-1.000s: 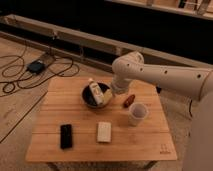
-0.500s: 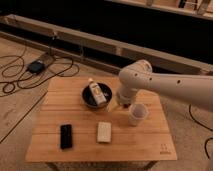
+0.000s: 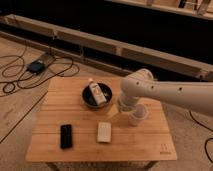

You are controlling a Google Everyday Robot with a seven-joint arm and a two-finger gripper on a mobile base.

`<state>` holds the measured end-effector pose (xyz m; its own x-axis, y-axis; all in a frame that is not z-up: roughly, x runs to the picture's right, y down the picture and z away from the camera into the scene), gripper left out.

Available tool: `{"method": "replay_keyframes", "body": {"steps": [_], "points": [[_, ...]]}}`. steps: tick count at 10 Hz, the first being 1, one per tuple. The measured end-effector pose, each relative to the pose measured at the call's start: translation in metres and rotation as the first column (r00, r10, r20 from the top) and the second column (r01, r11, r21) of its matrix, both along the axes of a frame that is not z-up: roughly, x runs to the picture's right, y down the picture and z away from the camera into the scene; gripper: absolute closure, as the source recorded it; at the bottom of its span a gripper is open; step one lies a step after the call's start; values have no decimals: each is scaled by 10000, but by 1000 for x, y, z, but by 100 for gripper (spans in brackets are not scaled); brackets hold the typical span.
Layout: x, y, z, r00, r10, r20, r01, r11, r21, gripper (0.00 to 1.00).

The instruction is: Pick up the ceramic cup

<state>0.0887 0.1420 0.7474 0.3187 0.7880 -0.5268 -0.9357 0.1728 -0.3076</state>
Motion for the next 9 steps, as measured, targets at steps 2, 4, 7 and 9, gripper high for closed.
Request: {"method": "replay_keyframes", "body": {"steps": [2, 4, 7, 9], "points": [[9, 6, 10, 10000, -43, -55, 43, 10000, -66, 20], [18, 6, 23, 9999, -120, -100, 120, 9999, -82, 20], [26, 3, 40, 9992, -382, -149, 382, 9993, -7, 20], [29, 5, 49, 9985, -510, -187, 511, 9987, 59, 20]]}}
